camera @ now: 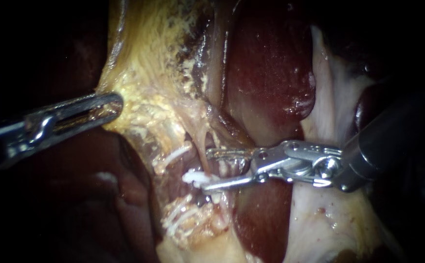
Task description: Going back second clip right tube
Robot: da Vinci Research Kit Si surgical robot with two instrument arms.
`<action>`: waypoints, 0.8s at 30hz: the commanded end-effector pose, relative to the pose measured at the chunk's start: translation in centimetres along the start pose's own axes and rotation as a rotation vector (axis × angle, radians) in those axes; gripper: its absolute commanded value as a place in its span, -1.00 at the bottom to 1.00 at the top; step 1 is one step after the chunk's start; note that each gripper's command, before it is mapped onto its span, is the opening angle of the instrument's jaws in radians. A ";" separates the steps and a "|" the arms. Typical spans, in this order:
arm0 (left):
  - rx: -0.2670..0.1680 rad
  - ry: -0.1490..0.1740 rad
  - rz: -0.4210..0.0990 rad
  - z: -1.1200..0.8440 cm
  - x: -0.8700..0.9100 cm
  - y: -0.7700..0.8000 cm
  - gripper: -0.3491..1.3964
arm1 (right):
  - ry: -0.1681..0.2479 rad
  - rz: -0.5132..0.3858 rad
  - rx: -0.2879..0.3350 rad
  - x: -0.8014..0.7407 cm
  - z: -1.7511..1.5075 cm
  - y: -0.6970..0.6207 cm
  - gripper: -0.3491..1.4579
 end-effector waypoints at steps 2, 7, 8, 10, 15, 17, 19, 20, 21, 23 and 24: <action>0.000 0.000 0.000 0.00 0.00 0.00 -1.00 | -0.001 -0.063 0.008 0.08 -0.10 -0.03 0.05; 0.000 0.000 0.000 0.00 0.00 0.00 -1.00 | 0.002 -0.202 0.019 0.39 -0.43 -0.06 0.05; 0.000 0.000 0.000 0.00 0.00 0.00 -1.00 | 0.008 -0.220 0.011 0.47 -0.52 -0.06 0.05; 0.000 0.000 0.000 0.00 0.00 0.00 -1.00 | 0.026 -0.239 -0.001 0.59 -0.67 -0.04 0.05; 0.000 0.000 0.000 0.00 0.00 0.00 -1.00 | 0.056 -0.244 0.000 0.80 -0.94 -0.01 0.05; -0.001 -0.002 0.000 0.02 0.01 -0.01 -1.00 | 0.056 -0.241 0.003 0.84 -1.01 -0.02 0.05; -0.007 -0.002 0.001 0.04 0.03 -0.01 -1.00 | 0.059 -0.241 0.005 0.85 -1.03 -0.03 0.05; -0.007 0.003 0.002 0.07 0.06 -0.01 -1.00 | 0.059 -0.241 0.005 0.85 -1.04 -0.04 0.05; -0.007 0.006 0.003 0.09 0.08 0.00 -1.00 | 0.059 -0.241 0.006 0.84 -1.04 -0.05 0.05; -0.008 0.015 0.007 0.17 0.13 0.02 -1.00 | 0.059 -0.242 0.006 0.84 -1.05 -0.05 0.05; -0.006 0.021 0.015 0.21 0.16 0.03 -1.00 | 0.059 -0.242 0.004 0.83 -1.05 -0.05 0.05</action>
